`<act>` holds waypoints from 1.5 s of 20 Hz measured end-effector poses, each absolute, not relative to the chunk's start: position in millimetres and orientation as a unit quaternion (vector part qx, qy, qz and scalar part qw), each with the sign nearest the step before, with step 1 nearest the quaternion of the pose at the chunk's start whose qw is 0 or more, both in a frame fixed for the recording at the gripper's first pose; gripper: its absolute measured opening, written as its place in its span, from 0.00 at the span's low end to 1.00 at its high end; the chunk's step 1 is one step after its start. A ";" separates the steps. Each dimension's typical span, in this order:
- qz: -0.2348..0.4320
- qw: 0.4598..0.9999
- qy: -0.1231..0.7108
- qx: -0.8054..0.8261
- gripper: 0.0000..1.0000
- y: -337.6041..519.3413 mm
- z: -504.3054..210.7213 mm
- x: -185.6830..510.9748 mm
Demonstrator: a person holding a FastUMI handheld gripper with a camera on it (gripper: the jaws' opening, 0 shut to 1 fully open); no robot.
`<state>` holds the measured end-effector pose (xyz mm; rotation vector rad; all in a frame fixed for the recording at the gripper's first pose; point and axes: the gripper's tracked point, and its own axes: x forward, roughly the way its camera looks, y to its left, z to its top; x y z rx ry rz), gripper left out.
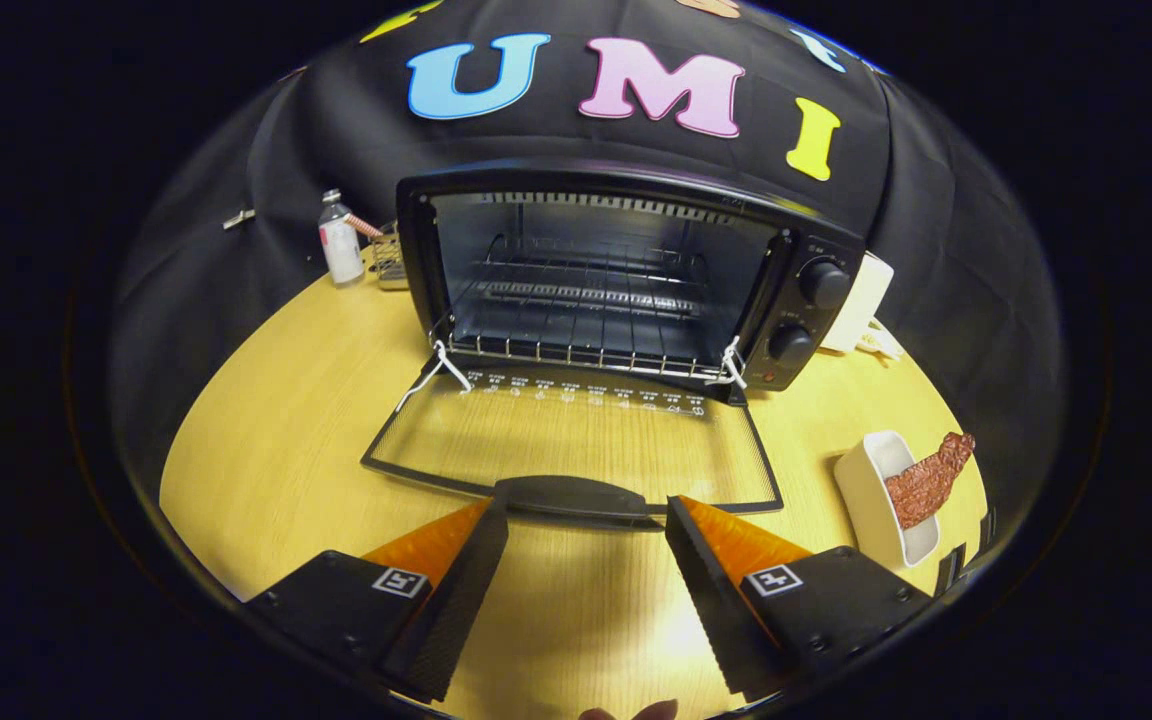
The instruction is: Open the toaster oven, put the food inside, and close the toaster oven door.
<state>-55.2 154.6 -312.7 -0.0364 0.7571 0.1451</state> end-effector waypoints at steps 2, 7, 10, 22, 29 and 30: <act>0.080 0.926 0.368 -0.014 0.99 154.7 -309.1 -56.6; 0.106 0.932 0.345 0.017 0.99 139.7 -269.8 -65.5; 0.116 0.939 0.322 0.035 0.99 114.0 -234.2 -67.7; 0.136 0.932 0.334 0.025 0.98 -61.4 -181.1 -59.3; 0.128 0.918 0.373 0.040 0.98 -152.7 -200.7 -22.9; 0.128 0.915 0.380 0.047 0.98 -160.5 -207.2 -17.0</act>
